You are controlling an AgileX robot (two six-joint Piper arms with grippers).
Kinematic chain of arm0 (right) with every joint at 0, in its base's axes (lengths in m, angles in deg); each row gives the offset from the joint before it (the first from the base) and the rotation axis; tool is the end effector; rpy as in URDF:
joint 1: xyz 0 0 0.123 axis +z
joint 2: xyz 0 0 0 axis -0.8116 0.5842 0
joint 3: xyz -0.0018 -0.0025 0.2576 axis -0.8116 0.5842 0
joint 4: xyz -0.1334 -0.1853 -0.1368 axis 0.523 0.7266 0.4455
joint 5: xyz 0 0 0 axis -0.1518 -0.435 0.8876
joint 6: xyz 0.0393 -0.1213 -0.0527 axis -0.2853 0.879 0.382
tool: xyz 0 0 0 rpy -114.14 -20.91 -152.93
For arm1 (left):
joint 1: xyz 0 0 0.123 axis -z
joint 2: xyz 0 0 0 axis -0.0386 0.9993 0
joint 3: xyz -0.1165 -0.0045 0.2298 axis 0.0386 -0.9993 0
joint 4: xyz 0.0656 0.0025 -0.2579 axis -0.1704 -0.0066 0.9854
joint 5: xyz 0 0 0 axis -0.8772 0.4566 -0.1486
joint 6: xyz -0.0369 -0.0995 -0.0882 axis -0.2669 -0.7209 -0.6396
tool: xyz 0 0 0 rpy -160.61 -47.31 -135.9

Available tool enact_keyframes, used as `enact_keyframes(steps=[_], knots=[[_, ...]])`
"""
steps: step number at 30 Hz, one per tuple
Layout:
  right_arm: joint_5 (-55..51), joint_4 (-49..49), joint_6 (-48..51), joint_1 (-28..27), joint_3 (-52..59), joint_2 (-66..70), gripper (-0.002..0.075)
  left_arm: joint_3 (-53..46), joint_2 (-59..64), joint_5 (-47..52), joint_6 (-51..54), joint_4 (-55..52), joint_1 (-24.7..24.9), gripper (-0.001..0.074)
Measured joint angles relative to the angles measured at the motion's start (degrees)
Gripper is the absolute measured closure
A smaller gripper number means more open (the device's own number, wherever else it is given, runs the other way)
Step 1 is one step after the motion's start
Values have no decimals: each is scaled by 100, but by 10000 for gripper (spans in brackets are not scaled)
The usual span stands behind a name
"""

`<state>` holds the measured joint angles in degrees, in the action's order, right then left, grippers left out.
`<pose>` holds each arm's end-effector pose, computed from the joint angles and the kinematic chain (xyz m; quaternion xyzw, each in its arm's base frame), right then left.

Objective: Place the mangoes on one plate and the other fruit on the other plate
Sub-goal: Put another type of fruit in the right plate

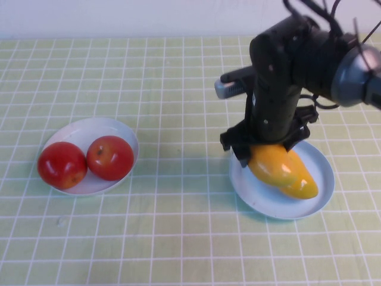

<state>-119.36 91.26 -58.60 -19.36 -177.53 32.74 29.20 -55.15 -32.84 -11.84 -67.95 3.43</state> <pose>0.3622 0.2284 0.1874 -0.1497 0.9816 -0.0237 0.1160 0.1395 0.0035 0.1573 0.0004 0.8057 0.0169 0.5920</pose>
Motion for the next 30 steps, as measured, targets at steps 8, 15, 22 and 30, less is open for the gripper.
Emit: enact_keyframes(steps=[8, 15, 22, 30], knots=[[47, 20, 35, 0, 281, 258, 148, 0, 0, 0, 0, 0, 0, 733], [60, 20, 98, 0, 281, 272, 135, 0, 0, 0, 0, 0, 0, 733], [60, 20, 145, 0, 332, 261, 116, 0, 0, 0, 0, 0, 0, 733], [60, 36, 158, 43, 345, -159, 114, 0, 0, 0, 0, 0, 0, 733]])
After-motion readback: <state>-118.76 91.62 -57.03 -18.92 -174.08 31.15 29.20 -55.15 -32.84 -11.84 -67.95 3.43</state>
